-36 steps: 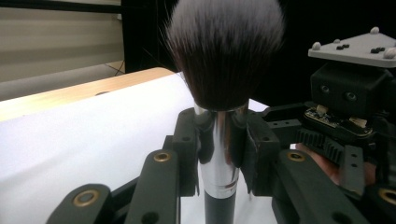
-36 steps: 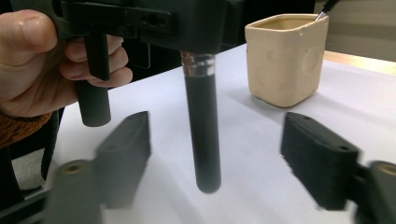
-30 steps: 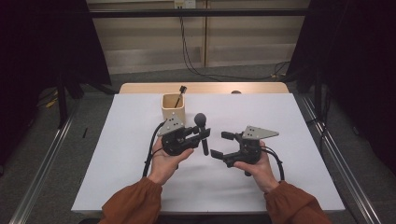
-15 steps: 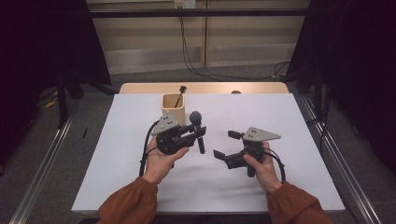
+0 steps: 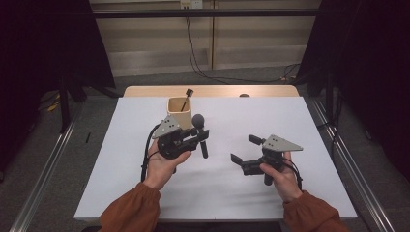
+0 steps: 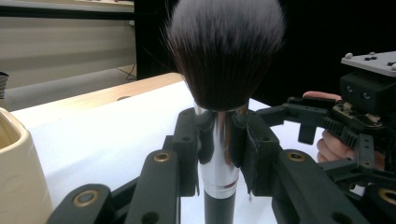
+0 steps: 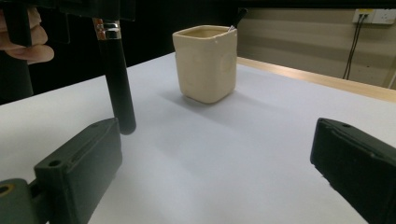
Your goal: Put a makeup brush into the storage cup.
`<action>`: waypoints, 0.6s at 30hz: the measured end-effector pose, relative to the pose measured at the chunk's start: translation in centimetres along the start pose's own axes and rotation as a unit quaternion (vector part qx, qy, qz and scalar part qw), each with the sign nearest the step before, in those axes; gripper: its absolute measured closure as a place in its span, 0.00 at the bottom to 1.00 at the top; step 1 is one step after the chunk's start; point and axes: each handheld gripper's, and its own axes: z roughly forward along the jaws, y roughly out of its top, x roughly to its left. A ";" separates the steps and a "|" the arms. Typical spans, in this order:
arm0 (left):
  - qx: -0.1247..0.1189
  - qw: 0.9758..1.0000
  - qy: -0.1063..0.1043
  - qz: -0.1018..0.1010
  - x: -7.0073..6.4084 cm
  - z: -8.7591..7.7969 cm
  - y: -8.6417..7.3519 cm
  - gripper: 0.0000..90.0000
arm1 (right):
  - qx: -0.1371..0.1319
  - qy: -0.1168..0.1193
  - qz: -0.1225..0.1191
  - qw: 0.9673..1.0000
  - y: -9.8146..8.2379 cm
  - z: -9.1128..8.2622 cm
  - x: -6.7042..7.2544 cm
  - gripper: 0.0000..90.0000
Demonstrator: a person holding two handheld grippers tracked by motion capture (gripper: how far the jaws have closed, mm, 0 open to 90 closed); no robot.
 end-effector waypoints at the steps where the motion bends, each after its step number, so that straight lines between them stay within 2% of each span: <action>1: 0.000 1.000 -0.001 -0.001 0.0 -0.1 0.0 0.78 | 0.002 -0.004 -0.002 1.000 0.1 -0.3 -0.1 0.03; 2: 0.000 1.000 0.001 -0.001 0.0 -0.1 0.0 0.78 | 0.002 -0.011 -0.003 1.000 0.1 -0.5 -0.2 0.03; 5: -0.001 1.000 0.001 -0.002 0.0 -0.4 0.1 0.78 | -0.003 -0.006 -0.005 1.000 0.5 -1.4 -0.6 0.01; 9: 0.000 1.000 0.003 -0.001 0.1 -0.7 0.1 0.78 | 0.001 -0.010 -0.007 1.000 0.5 -2.4 -0.9 0.01; 13: 0.001 1.000 0.009 0.000 0.4 -1.0 0.2 0.78 | 0.006 -0.027 -0.003 1.000 -0.1 -3.5 -1.3 0.01; 18: 0.002 1.000 0.017 0.001 0.8 -1.3 0.2 0.78 | -0.004 -0.045 0.002 0.999 -0.6 -4.7 -1.7 0.01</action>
